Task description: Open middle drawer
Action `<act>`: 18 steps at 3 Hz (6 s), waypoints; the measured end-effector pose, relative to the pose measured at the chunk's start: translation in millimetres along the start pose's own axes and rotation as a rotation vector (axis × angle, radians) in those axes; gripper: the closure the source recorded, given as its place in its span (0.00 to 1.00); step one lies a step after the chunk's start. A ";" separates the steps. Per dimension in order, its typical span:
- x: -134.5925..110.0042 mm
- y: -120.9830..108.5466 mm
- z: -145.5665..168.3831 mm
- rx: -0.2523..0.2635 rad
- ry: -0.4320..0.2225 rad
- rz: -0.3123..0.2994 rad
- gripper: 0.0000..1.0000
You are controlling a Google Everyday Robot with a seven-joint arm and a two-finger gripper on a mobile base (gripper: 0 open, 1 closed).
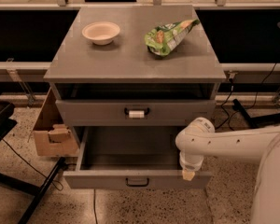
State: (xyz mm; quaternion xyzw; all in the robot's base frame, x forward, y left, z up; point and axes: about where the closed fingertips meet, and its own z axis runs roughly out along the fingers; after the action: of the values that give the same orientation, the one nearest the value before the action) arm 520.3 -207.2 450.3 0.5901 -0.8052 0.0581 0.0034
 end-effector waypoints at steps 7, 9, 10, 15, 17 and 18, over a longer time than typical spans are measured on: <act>-0.7 31.8 2.3 0.032 -0.076 -0.047 0.00; 5.5 37.5 16.2 0.047 -0.133 -0.052 0.03; 9.0 43.0 22.1 0.031 -0.118 -0.039 0.26; 19.8 78.3 12.4 -0.049 -0.045 0.025 0.00; 44.7 137.9 21.4 -0.126 -0.055 0.065 0.41; 49.9 151.3 10.6 -0.145 -0.049 0.112 0.72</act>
Offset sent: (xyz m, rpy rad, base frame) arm 0.0000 0.0000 0.0000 0.0000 0.0000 0.0000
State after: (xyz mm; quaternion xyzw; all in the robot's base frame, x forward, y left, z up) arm 362.0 -210.7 429.9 0.5434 -0.8390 -0.0150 0.0230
